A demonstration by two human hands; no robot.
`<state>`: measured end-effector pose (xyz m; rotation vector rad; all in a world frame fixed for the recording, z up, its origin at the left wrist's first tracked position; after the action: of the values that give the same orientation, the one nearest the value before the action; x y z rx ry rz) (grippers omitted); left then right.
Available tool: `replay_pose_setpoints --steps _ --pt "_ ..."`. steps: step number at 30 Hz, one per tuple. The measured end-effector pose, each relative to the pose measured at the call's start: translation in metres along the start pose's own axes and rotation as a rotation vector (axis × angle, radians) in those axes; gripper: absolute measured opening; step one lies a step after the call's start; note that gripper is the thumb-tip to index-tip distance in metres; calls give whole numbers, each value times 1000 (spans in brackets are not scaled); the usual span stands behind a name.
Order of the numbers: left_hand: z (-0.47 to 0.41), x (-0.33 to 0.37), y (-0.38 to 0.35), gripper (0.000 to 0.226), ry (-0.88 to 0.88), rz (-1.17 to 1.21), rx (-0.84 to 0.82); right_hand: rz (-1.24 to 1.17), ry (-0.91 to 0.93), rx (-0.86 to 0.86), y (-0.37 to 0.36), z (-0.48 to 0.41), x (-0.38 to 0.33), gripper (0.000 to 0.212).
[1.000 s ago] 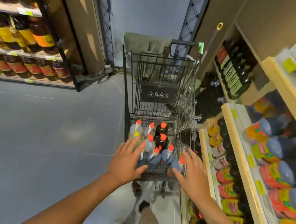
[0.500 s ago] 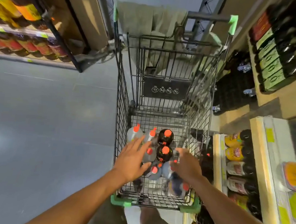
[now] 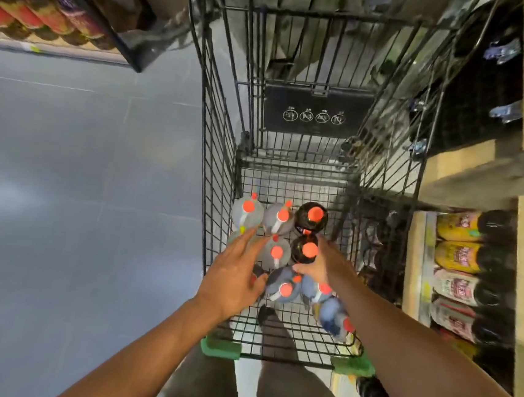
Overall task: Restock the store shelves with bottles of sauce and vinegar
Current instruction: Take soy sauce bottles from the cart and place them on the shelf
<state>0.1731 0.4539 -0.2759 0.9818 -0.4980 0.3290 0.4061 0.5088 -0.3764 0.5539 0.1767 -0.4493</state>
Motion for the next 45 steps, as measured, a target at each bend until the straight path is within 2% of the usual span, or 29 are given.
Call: replay_pose_setpoints --steps 8,19,24,30,35,37,40,43,45 --pt "-8 -11 -5 77 44 35 -8 21 -24 101 -14 -19 9 105" --pt "0 -17 -8 66 74 72 -35 -5 89 209 -4 -10 16 62" --pt "-5 -13 -4 60 91 150 -63 -15 142 281 22 27 11 72" --pt "-18 3 11 51 78 233 -81 -45 309 253 73 79 10 78" --pt "-28 20 32 34 58 382 -40 -97 446 203 123 129 3 79" --pt "-32 30 45 32 34 431 -32 -105 512 179 141 147 -3 84" --pt "-40 50 64 33 26 555 -20 -243 577 139 161 163 -13 89" --pt "-47 78 80 40 102 809 -30 -417 613 92 170 170 -23 77" --pt "-48 95 87 48 189 1057 -98 -512 642 79 174 177 -37 56"
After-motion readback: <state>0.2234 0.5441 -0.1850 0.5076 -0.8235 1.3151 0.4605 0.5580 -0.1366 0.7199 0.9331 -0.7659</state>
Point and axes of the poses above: each hand's wrist, its own z-axis away from the middle knuckle, its own y-axis out of the back of the hand, x = y × z, the point moved 1 cm from there along -z, towards the middle knuckle, and after that the axes turned 1 degree about -x, right-handed, at the moved point
